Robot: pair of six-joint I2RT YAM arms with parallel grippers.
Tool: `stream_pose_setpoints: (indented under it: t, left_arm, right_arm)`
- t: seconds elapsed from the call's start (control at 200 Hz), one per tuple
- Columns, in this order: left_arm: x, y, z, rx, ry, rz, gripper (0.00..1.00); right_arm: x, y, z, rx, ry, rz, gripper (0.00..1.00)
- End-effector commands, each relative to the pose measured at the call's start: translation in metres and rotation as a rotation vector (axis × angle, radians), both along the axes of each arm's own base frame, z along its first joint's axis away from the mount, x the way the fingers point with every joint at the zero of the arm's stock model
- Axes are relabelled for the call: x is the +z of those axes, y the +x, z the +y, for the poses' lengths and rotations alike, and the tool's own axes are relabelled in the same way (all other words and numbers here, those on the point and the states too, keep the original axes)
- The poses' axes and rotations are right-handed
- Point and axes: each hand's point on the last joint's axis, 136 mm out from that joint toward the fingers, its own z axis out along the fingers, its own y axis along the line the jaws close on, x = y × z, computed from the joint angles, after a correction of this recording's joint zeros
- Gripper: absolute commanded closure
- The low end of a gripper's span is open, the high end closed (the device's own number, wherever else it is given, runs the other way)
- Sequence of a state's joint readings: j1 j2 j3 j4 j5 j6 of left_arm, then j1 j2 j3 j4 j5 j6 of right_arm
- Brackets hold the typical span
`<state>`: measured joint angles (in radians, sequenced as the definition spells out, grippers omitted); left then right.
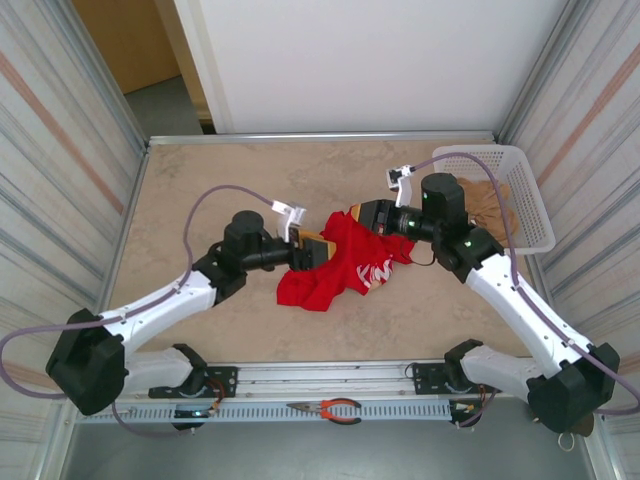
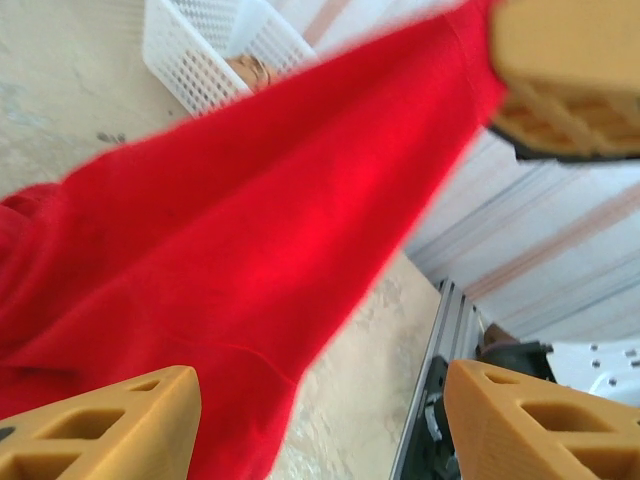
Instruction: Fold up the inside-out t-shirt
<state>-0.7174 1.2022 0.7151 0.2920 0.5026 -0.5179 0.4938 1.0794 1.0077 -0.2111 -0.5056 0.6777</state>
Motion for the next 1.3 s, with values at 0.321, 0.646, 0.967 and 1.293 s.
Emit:
stream_pose_setpoints:
  t: [0.321,0.646,0.967,1.293]
  left_arm:
    - [-0.102,0.033,0.113,0.547,0.301,0.329,0.28]
    - [-0.170,-0.001,0.128,0.603,0.460,0.575,0.32]
    - [-0.169,-0.019,0.112,0.570,0.725,0.301,0.45]
    - [-0.183,0.006,0.083,0.495,0.850,0.222,0.41]
  right_arm:
    - [0.037,0.008,-0.087,-0.259,0.030,-0.054,1.00]
    - [0.033,0.003,-0.104,-0.302,0.014,-0.043,1.00]
    - [0.031,0.004,-0.111,-0.323,0.013,-0.035,1.00]
    - [0.039,0.006,-0.114,-0.327,0.026,-0.043,1.00]
